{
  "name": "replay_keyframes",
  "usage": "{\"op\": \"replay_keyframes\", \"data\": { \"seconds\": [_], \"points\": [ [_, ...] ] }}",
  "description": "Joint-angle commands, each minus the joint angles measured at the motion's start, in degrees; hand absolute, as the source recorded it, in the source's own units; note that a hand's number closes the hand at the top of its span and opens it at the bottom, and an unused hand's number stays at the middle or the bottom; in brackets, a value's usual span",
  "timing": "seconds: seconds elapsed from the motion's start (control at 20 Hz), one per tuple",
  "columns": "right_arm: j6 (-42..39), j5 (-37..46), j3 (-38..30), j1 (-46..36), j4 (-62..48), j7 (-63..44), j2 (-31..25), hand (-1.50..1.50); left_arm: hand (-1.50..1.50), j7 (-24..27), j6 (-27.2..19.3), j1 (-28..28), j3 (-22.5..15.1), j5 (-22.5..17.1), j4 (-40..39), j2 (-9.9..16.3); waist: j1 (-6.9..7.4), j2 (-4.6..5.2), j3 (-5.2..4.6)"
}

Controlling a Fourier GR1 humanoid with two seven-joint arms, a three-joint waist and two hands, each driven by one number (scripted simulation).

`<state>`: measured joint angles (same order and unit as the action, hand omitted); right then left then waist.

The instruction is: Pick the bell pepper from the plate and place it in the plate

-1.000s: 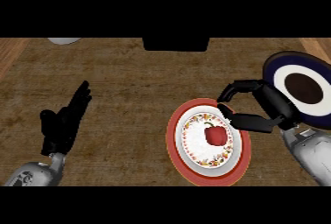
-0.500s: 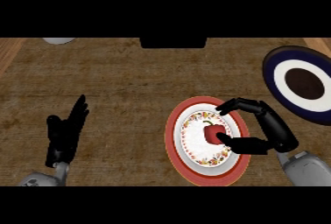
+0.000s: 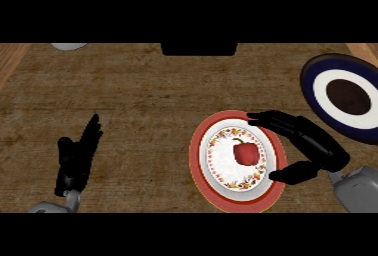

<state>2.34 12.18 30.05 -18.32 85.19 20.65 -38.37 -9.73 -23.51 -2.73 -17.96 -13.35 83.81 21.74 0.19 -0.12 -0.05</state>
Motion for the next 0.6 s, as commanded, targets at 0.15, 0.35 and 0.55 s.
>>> {"op": "replay_keyframes", "data": {
  "seconds": [0.15, 0.35, 0.55],
  "points": [
    [-5.67, 12.73, 4.65, -6.81, 6.71, -17.08, -3.27, -1.50, 0.00, -0.89, 1.01, -3.00, 0.96, 0.20, -2.27, -1.27, -0.45, -0.06, -0.07],
    [-17.01, 13.17, 8.03, -10.15, 8.60, -26.74, -2.97, -1.50, 0.00, 0.88, -0.08, 0.45, -0.72, 2.32, -0.01, -1.90, 0.38, -0.11, -0.06],
    [-23.62, 14.43, 9.33, -10.99, 9.06, -33.11, -0.16, -1.50, 0.00, 0.23, 0.76, -3.04, 1.16, 2.18, -2.92, -2.89, -0.10, 0.06, -0.01]
  ]
}}
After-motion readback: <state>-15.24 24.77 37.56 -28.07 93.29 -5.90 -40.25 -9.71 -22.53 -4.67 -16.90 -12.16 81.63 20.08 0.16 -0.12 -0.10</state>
